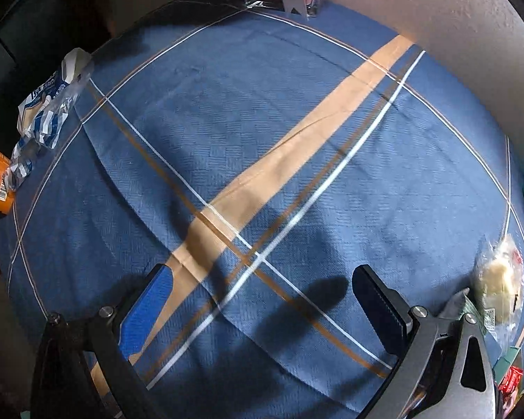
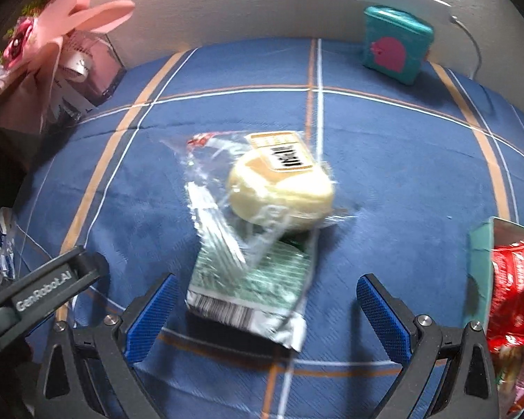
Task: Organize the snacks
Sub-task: 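Move both tools back to the green pack and clear-wrapped bun, then grasp the green-white wrapped pack with the right gripper while the left gripper grasps the clear-wrapped bun, then carry the green pack and wrapped bun over the tray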
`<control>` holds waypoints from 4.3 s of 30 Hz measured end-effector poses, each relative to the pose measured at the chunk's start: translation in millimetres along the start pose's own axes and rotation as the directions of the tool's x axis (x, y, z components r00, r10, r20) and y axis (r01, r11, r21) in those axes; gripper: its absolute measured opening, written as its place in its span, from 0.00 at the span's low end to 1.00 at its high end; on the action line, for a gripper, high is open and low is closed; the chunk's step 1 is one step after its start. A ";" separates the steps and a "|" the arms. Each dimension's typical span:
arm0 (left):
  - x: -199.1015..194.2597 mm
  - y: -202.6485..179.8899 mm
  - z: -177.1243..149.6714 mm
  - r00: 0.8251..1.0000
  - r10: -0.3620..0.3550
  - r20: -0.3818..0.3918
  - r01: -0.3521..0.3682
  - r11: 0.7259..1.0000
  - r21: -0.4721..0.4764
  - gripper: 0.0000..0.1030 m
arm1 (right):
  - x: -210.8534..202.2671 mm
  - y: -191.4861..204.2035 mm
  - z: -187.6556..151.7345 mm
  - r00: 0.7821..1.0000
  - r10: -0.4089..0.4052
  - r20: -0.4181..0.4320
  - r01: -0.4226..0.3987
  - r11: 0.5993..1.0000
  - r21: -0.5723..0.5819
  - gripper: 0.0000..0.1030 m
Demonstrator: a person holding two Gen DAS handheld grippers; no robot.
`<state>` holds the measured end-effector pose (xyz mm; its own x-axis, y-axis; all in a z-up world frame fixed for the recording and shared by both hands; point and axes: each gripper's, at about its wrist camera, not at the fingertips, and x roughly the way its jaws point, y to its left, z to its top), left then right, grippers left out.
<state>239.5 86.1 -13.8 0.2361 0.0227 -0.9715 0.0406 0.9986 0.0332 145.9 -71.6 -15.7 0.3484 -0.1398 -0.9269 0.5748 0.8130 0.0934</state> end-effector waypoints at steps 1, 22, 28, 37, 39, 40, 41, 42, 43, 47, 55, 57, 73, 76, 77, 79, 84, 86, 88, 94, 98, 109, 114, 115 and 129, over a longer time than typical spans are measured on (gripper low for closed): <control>1.1 1.5 1.0 1.000 0.002 0.001 -0.002 1.000 -0.004 0.99 | 4.2 2.4 0.6 1.000 -0.004 -0.001 0.004 1.000 -0.005 1.00; -33.1 -18.0 0.4 0.997 -0.050 0.061 0.049 0.999 0.018 0.99 | 14.0 -27.0 6.6 0.989 -0.138 -0.047 0.136 0.989 -0.051 1.00; -44.0 -30.6 -3.6 0.993 -0.077 0.094 0.073 0.996 0.046 0.99 | 11.2 -38.8 13.0 0.988 -0.152 -0.029 0.151 0.988 -0.034 1.00; -47.9 -82.3 -13.9 0.972 -0.226 0.059 0.209 0.955 0.212 0.99 | 1.2 -56.2 6.5 0.992 -0.123 -0.018 0.123 0.992 0.007 0.88; -44.4 -93.1 -18.1 0.965 -0.259 0.041 0.241 0.938 0.250 0.99 | -4.3 -60.6 2.7 0.993 -0.119 -0.018 0.119 0.993 0.010 0.85; -43.1 -98.8 -20.1 0.960 -0.278 0.031 0.260 0.928 0.268 0.99 | -3.9 -61.6 2.3 0.993 -0.116 -0.020 0.116 0.993 0.013 0.83; -42.9 -102.5 -22.5 0.956 -0.291 0.023 0.274 0.921 0.278 0.99 | -5.3 -66.0 1.9 0.993 -0.111 -0.026 0.112 0.994 0.018 0.82; -41.2 -107.1 -25.3 0.952 -0.307 0.013 0.290 0.912 0.288 0.99 | -4.3 -68.1 1.3 0.994 -0.105 -0.032 0.106 0.994 0.025 0.82; -39.5 -110.5 -27.3 0.948 -0.318 0.006 0.303 0.907 0.294 0.99 | -0.9 -76.0 1.6 0.994 -0.104 -0.030 0.105 0.994 0.024 0.82; -32.0 -123.0 -30.3 0.929 -0.370 -0.019 0.356 0.877 0.321 0.99 | 1.1 -81.9 -2.9 0.994 -0.104 -0.029 0.105 0.994 0.010 0.82; -28.1 -142.0 -32.2 0.906 -0.423 -0.011 0.395 0.835 0.382 0.84 | -1.1 -74.2 -10.4 0.993 -0.113 -0.023 0.113 0.994 0.007 0.81; -27.7 -145.5 -32.3 0.906 -0.423 -0.012 0.394 0.834 0.387 0.78 | -2.3 -72.3 -11.4 0.994 -0.109 -0.023 0.109 0.994 0.008 0.78; -46.1 -134.7 -32.9 0.867 -0.498 -0.021 0.474 0.812 0.342 0.43 | -13.7 -85.0 -9.7 0.997 -0.065 -0.028 0.067 0.995 0.078 0.58; -52.9 -134.3 -33.2 0.858 -0.514 -0.023 0.492 0.806 0.330 0.30 | -22.0 -90.0 -8.6 0.999 -0.037 -0.026 0.040 0.995 0.094 0.58; -55.2 -133.7 -33.8 0.853 -0.521 -0.022 0.499 0.804 0.323 0.28 | -24.5 -90.5 -9.1 0.999 -0.035 -0.022 0.037 0.995 0.094 0.58; -60.0 -133.5 -34.8 0.851 -0.524 -0.022 0.503 0.804 0.317 0.26 | -29.6 -92.5 -9.9 0.999 -0.036 -0.019 0.037 0.995 0.096 0.58; -56.2 -132.2 -39.2 0.870 -0.488 -0.068 0.484 0.820 0.307 0.26 | -41.9 -99.7 -11.8 0.999 -0.033 -0.018 0.034 0.994 0.100 0.58; -54.7 -125.4 -39.8 0.875 -0.478 -0.080 0.480 0.831 0.280 0.26 | -41.2 -100.1 -7.9 0.999 -0.033 -0.028 0.036 0.994 0.099 0.58; -55.3 -113.5 -40.9 0.879 -0.468 -0.086 0.474 0.844 0.250 0.26 | -41.2 -100.9 -9.2 0.999 -0.022 -0.037 0.026 0.994 0.109 0.58; -48.8 -71.8 -51.0 0.893 -0.433 -0.123 0.448 0.882 0.146 0.26 | -45.5 -98.4 -16.0 0.998 0.008 -0.063 0.001 0.990 0.138 0.58; -48.4 -43.8 -63.6 0.891 -0.432 -0.138 0.446 0.890 0.093 0.25 | -56.1 -91.2 -24.5 0.996 0.032 -0.078 -0.022 0.991 0.128 0.58; -65.2 -8.0 -89.5 0.891 -0.435 -0.128 0.445 0.894 0.062 0.31 | -70.2 -80.2 -67.8 0.992 0.003 -0.128 0.009 0.995 0.095 0.58; -71.9 -21.5 -81.4 0.884 -0.461 -0.080 0.467 0.880 0.085 0.55 | -66.0 -80.1 -70.3 0.991 0.003 -0.136 0.011 0.995 0.097 0.58; -69.8 -27.6 -78.6 0.883 -0.464 -0.073 0.469 0.879 0.088 0.55 | -64.4 -80.4 -69.3 0.991 0.004 -0.137 0.010 0.995 0.101 0.58; -23.0 -65.4 -59.1 0.869 -0.485 -0.097 0.491 0.869 0.061 0.54 | -56.0 -100.2 -58.3 0.991 0.021 -0.135 -0.002 0.990 0.141 0.58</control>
<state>174.0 23.1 -7.5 0.0914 -0.4599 -0.8832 0.2102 0.8759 -0.4344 25.5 -112.3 5.7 0.2575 -0.0454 -0.9652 0.6731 0.7251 0.1454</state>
